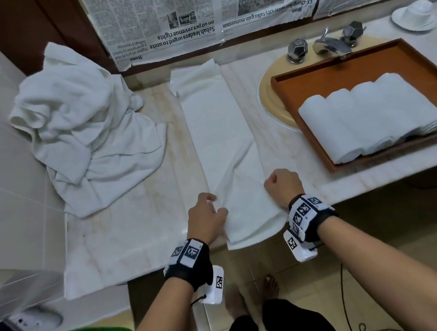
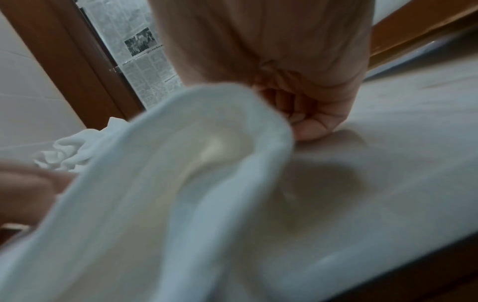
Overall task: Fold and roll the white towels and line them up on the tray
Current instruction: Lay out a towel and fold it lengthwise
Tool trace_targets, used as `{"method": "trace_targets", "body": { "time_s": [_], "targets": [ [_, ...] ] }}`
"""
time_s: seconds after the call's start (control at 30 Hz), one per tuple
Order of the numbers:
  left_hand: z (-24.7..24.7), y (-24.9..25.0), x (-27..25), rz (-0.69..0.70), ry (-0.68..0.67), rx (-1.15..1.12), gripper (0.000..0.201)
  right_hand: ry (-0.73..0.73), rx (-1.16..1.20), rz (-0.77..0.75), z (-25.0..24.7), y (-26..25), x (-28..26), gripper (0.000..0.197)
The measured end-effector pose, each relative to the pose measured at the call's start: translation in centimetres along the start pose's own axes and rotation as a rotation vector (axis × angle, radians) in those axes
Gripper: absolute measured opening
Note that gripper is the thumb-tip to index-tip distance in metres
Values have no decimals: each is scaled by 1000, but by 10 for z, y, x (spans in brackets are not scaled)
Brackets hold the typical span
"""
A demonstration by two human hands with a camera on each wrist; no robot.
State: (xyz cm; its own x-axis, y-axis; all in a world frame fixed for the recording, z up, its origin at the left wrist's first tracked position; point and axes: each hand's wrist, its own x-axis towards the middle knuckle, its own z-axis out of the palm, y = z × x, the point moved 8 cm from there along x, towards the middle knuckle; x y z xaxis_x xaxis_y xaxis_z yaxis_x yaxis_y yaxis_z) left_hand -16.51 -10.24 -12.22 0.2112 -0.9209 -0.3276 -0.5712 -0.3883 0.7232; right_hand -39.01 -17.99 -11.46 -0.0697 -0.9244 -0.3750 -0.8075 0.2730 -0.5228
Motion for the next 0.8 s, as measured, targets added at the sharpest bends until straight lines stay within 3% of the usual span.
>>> {"method": "trace_targets", "body": {
  "time_s": [0.23,0.37,0.5,0.7,0.8],
  "targets": [
    [2,-1,-6,-19,-32,-13,28,-56,58,-7,-7,1,1,20],
    [9,7,-7,34,-43,58,31,-101,-89,-82,-3,-6,-3,23],
    [13,8,-9,35,-46,95,35,-103,-71,-83,-6,-2,2,16],
    [14,8,-8,26,-18,151,33,-78,-27,-55,-18,9,15,38],
    [14,7,-7,21,-14,169,34,-118,-39,-86,-19,9,16,33]
  ]
}}
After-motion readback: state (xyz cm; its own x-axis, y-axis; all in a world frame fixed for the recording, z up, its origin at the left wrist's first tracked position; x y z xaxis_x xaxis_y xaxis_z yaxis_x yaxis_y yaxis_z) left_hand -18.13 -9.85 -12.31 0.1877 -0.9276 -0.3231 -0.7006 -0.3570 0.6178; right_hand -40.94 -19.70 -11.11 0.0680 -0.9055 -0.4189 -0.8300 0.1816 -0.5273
